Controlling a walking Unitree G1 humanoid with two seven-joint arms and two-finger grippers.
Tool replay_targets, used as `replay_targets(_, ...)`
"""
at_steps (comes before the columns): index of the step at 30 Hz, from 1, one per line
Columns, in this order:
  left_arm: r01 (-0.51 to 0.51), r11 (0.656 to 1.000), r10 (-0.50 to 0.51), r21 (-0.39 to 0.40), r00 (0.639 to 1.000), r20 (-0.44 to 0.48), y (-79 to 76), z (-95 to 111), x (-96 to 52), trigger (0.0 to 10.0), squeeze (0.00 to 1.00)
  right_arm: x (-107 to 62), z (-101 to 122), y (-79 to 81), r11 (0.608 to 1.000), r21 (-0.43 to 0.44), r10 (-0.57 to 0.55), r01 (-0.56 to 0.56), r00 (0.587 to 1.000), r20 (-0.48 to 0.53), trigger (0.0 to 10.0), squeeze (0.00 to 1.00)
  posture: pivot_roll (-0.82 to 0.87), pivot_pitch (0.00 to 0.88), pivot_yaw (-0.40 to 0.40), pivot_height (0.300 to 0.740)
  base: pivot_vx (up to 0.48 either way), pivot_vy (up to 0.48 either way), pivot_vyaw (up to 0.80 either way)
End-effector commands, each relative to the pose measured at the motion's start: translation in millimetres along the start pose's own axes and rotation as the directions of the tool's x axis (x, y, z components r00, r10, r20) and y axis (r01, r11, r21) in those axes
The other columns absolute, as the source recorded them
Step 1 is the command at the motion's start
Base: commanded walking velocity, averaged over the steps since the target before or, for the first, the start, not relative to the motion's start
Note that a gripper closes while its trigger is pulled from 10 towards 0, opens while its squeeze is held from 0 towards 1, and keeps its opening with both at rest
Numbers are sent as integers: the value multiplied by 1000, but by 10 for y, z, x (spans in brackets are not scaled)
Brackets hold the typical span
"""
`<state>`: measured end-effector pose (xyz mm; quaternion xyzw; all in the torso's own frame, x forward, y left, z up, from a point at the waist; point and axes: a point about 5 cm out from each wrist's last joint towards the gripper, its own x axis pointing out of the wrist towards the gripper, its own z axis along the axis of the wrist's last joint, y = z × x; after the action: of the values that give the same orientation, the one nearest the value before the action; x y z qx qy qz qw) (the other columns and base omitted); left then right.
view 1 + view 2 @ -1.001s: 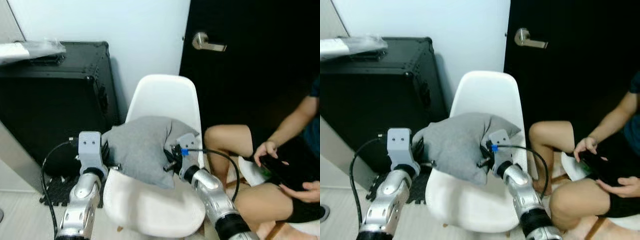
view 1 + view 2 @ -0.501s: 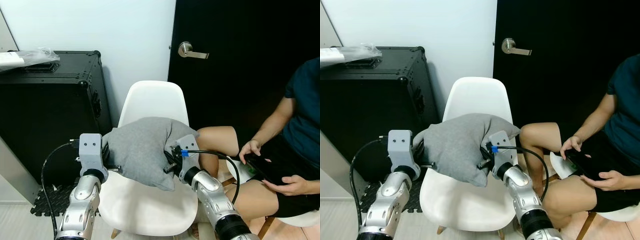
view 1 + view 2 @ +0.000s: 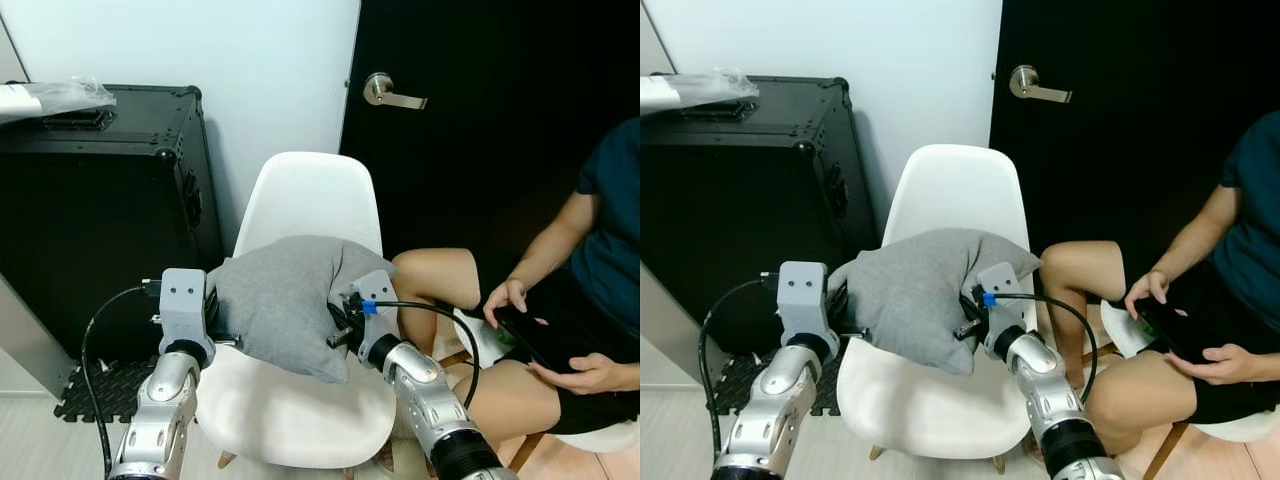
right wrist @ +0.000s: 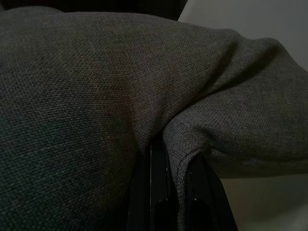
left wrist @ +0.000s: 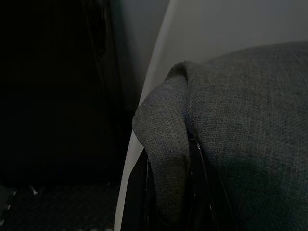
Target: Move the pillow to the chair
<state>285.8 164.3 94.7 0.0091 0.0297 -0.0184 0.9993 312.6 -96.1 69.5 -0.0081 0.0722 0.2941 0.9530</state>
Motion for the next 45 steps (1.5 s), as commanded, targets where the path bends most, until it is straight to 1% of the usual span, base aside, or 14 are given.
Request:
replay_targets(1, 56, 998, -56, 18, 998, 9, -93, -1, -13, 10000, 0, 61, 69, 87, 998, -23, 57, -57, 998, 16, 10000, 0, 89, 86, -67, 655, 0, 0, 0)
replay_targets(7, 75, 997, -75, 24, 997, -4, -92, -37, -52, 10000, 0, 55, 63, 90, 998, -24, 59, -59, 998, 16, 10000, 0, 91, 83, -68, 650, 0, 0, 0)
replay_targets(11, 103, 992, -102, 67, 995, -25, -98, -79, -48, 10000, 0, 59, 54, 107, 997, -18, 72, -71, 997, 17, 10000, 0, 91, 82, -68, 645, 0, 0, 0)
replay_targets(13, 119, 988, -115, 97, 993, -39, -99, -101, -46, 10000, 0, 59, 51, 115, 997, -23, 75, -75, 997, 15, 10000, 0, 90, 82, -68, 630, 0, 0, 0)
replay_targets(21, 116, 984, -110, 133, 993, -47, -40, -116, -9, 10000, 0, 96, 79, 108, 997, -30, 65, -65, 998, 19, 10000, 0, 90, 85, -71, 610, 0, 0, 0)
replay_targets(27, 97, 982, -90, 164, 995, -50, 22, -129, 13, 10000, 0, 135, 114, 97, 998, -39, 57, -56, 998, 22, 10000, 0, 90, 92, -74, 610, 0, 0, 0)
replay_targets(28, 83, 979, -75, 188, 996, -49, 67, -124, 40, 10000, 0, 162, 144, 98, 998, -46, 52, -51, 998, 32, 10000, 0, 90, 99, -78, 610, 0, 0, 0)
replay_targets(29, 83, 979, -75, 188, 996, -49, 67, -124, 40, 10000, 0, 162, 144, 98, 998, -46, 52, -51, 998, 32, 10000, 0, 90, 99, -78, 610, 0, 0, 0)
replay_targets(31, 72, 973, -63, 221, 997, -47, 96, -112, 62, 10000, 0, 182, 166, 98, 998, -46, 50, -48, 998, 43, 10000, 0, 90, 100, -78, 610, 0, 0, 0)
replay_targets(34, 39, 973, -30, 227, 999, -42, 137, -94, 90, 10000, 0, 219, 174, 110, 998, -22, 62, -61, 997, 46, 10000, 0, 92, 110, -77, 610, 0, 0, 0)
replay_targets(36, -32, 967, 40, 251, 999, -28, 213, -84, 121, 10000, 0, 281, 198, 131, 996, -3, 84, -84, 995, 47, 10000, 0, 93, 117, -80, 600, 0, 0, 0)
replay_targets(38, -63, 956, 73, 286, 997, -22, 254, -87, 127, 10000, 0, 313, 219, 144, 996, -10, 94, -94, 995, 44, 10000, 0, 94, 120, -83, 590, 0, 0, 0)
replay_targets(40, -84, 946, 94, 314, 995, -16, 282, -91, 130, 10000, 0, 335, 226, 155, 994, -20, 106, -105, 994, 37, 10000, 0, 97, 123, -87, 590, 0, 0, 0)
replay_targets(45, -111, 932, 126, 345, 992, -22, 308, -134, 146, 10000, 0, 349, 203, 170, 992, -15, 122, -122, 992, 28, 10000, 0, 103, 128, -94, 585, 0, 0, 0)
